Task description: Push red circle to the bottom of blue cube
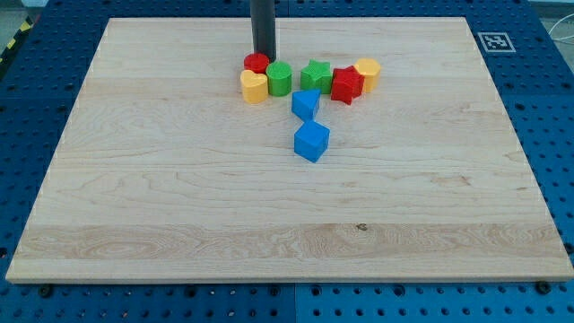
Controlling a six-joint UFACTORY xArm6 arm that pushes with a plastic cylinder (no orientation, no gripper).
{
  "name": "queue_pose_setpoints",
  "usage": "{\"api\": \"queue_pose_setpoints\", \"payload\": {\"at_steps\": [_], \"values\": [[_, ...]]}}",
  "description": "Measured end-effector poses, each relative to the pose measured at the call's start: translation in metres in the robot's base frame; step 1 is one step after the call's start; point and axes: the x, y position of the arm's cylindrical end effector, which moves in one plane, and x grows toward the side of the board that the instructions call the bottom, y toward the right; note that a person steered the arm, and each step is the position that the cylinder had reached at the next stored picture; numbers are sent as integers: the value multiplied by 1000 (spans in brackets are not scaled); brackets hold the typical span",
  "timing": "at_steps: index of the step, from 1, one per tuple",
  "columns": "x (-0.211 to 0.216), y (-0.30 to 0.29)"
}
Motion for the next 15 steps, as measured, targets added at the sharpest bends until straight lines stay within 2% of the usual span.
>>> {"api": "queue_pose_setpoints", "payload": {"at_steps": [5, 7, 12, 13, 15], "values": [[9, -25], [26, -39], [155, -46], [170, -48], [140, -72]]}}
